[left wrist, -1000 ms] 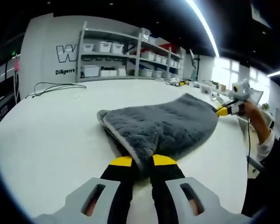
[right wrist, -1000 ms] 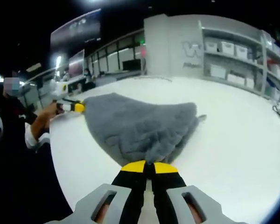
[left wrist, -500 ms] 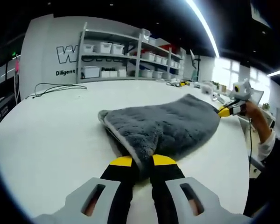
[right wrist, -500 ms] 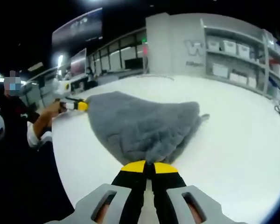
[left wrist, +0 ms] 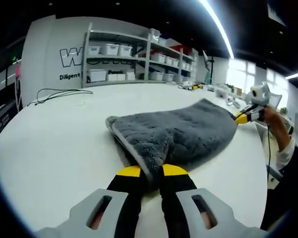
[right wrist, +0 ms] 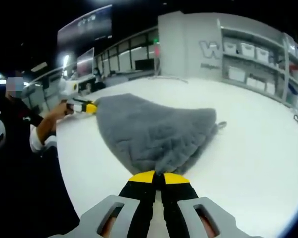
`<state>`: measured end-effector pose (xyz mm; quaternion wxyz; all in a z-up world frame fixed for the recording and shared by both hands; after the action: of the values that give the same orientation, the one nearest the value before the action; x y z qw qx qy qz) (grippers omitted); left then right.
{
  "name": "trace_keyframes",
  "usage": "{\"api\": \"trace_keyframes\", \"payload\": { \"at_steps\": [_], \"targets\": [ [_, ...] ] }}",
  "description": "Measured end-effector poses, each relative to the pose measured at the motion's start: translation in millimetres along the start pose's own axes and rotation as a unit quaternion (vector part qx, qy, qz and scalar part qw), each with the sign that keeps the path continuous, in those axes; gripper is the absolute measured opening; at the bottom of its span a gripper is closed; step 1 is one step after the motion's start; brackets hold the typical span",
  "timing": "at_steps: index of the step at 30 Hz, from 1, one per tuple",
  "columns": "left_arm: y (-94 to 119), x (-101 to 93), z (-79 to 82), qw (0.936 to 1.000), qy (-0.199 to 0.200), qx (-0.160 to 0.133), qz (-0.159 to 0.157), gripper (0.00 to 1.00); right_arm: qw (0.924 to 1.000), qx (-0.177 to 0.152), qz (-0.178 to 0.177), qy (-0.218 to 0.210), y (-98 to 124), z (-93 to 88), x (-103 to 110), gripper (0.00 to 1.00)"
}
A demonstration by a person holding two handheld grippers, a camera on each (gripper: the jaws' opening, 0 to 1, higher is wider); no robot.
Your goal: Open the folded towel by lifting each exposed corner and separating the folded layers until the towel lies flat within the target outline without major curled edges
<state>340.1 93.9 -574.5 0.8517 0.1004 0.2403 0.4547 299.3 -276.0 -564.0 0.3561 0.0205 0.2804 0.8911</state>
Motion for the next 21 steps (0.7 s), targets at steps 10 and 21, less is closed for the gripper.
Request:
{"api": "trace_keyframes", "payload": {
  "at_steps": [10,21],
  "targets": [
    [-0.4,-0.4,-1.5,1.0000,0.002,0.001,-0.004,0.12,0.9999,0.004,0.016,-0.004,-0.1,-2.4,36.6,0.00],
    [-1.5,6.4,1.4,1.0000,0.004,0.003,-0.006,0.13,0.9991,0.012,0.039,-0.009,0.3,-5.6,25.5,0.00]
  ]
}}
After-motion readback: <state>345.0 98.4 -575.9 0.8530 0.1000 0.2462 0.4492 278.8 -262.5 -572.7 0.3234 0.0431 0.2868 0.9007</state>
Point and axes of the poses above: the point that each gripper's makers call its tool centre point, and the gripper's own axes: y roughly backward along the fingers, x roughly to its left, z roughly out of its top, the point moved 5 cm from there along y, roughly backward along the fingers, and after that the axes turned 15 degrees about y, right-handed, at the moved point
